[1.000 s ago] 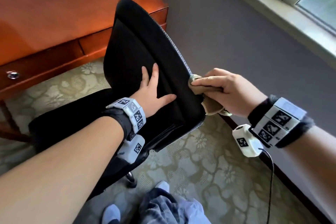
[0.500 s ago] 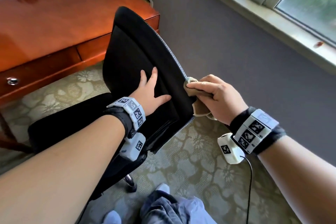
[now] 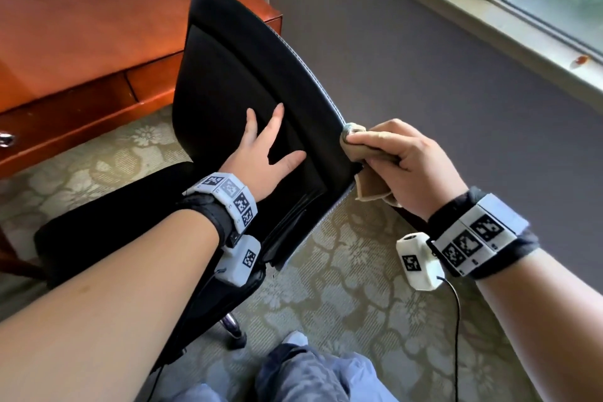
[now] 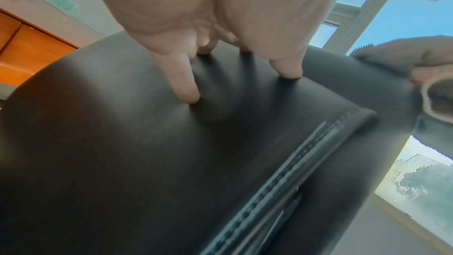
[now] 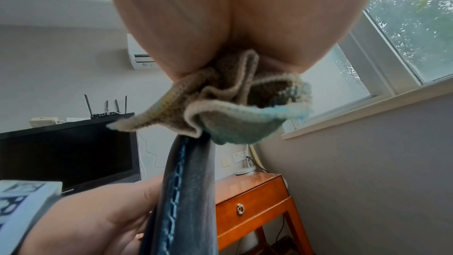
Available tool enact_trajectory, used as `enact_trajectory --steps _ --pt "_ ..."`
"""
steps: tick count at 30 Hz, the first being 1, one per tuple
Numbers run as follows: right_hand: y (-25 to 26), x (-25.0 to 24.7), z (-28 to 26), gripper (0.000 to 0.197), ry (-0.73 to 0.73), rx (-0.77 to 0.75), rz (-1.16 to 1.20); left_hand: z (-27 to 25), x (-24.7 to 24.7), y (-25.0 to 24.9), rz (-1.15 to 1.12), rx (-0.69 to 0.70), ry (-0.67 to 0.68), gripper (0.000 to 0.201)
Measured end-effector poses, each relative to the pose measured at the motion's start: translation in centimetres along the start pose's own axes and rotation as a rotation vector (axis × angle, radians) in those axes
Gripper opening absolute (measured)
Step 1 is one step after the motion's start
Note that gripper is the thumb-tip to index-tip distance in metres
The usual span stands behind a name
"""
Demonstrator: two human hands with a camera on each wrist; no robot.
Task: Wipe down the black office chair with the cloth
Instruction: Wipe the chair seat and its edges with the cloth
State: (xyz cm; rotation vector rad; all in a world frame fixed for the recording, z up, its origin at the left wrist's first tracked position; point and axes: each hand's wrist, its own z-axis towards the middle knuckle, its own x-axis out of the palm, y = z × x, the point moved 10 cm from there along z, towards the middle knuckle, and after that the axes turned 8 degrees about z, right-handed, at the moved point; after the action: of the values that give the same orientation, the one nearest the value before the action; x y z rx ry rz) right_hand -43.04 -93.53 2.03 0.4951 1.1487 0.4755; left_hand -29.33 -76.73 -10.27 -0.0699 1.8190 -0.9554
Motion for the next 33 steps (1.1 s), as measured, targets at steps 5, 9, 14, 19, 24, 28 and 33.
enact_trajectory --steps 5,9,14,19,24,28,33 --pt "-1.0 0.4 1.2 0.043 -0.030 -0.008 0.018 -0.2 0.6 0.6 -0.009 0.046 -0.095 0.068" --pt "-1.2 0.6 1.5 0.044 -0.032 -0.046 0.031 -0.2 0.5 1.0 -0.009 0.069 -0.147 0.063" --pt "-1.4 0.6 1.7 0.041 -0.113 -0.071 0.028 -0.9 1.5 0.9 -0.039 0.132 -0.220 0.059" --pt "-2.0 0.9 0.1 0.038 -0.230 -0.148 0.030 -2.4 3.7 1.0 -0.165 0.233 -0.318 0.051" --pt "-2.2 1.2 -3.6 0.038 -0.334 -0.252 0.077 -4.2 5.0 0.8 -0.217 0.316 -0.428 0.051" --pt "-1.4 2.1 -8.5 0.038 -0.410 -0.344 0.074 -6.6 6.8 1.4 -0.284 0.375 -0.462 0.048" --pt "1.6 3.4 -13.9 0.037 -0.464 -0.451 -0.035 -10.1 8.2 1.5 -0.296 0.394 -0.410 0.049"
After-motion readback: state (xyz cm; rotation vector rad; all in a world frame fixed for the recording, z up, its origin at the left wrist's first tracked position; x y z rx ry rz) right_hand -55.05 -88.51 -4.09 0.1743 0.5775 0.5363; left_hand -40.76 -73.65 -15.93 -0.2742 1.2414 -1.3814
